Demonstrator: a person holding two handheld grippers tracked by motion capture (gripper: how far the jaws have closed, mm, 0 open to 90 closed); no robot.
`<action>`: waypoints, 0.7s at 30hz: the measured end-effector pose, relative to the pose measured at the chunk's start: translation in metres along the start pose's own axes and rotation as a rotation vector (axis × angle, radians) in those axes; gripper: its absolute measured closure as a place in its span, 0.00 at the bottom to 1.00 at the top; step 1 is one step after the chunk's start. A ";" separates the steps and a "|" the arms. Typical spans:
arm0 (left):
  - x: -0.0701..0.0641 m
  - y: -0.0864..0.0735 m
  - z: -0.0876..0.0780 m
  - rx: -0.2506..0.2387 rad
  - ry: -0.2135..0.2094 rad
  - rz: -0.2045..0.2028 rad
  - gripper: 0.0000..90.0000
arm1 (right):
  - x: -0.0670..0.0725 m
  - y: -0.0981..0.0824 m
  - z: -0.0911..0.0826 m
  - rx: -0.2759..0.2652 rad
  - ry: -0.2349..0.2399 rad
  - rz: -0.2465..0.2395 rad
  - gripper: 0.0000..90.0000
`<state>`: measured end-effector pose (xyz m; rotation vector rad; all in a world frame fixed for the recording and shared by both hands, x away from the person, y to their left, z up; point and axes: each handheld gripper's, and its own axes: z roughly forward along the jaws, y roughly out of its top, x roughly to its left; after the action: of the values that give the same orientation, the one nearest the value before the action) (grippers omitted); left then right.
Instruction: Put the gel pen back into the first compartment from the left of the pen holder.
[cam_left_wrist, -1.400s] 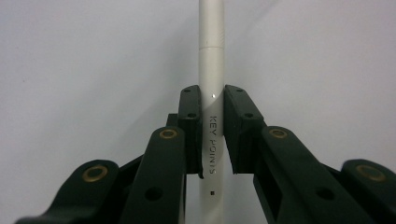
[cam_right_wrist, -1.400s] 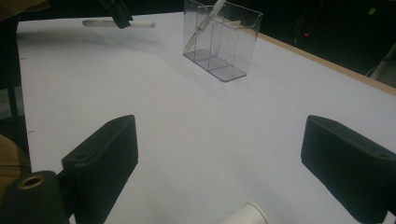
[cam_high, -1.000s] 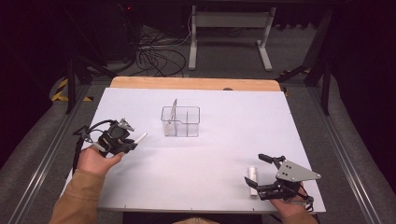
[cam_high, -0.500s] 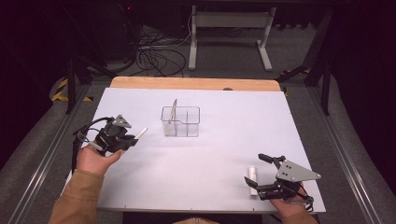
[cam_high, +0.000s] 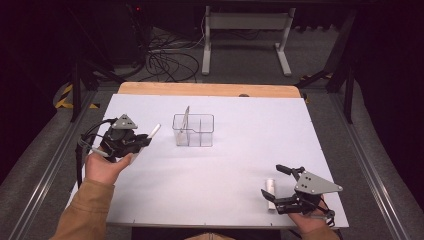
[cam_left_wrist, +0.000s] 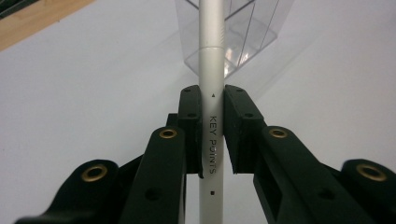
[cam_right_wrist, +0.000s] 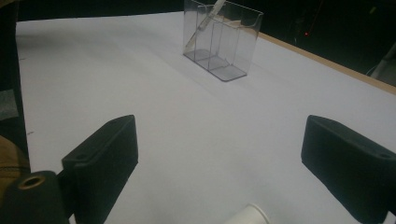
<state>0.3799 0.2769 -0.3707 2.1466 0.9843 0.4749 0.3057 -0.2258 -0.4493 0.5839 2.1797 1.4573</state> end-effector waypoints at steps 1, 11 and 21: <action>0.001 0.001 -0.001 -0.016 -0.004 -0.004 0.87 | 0.000 0.000 0.000 0.000 0.002 0.001 0.13; 0.002 0.008 -0.010 -0.144 -0.040 -0.050 0.87 | 0.000 0.000 0.000 -0.001 0.002 0.001 0.13; 0.002 0.014 -0.013 -0.269 -0.090 -0.078 0.86 | 0.000 0.000 0.000 -0.001 0.003 0.002 0.13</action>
<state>0.3808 0.2782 -0.3509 1.8669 0.8961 0.4422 0.3056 -0.2253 -0.4490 0.5840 2.1812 1.4615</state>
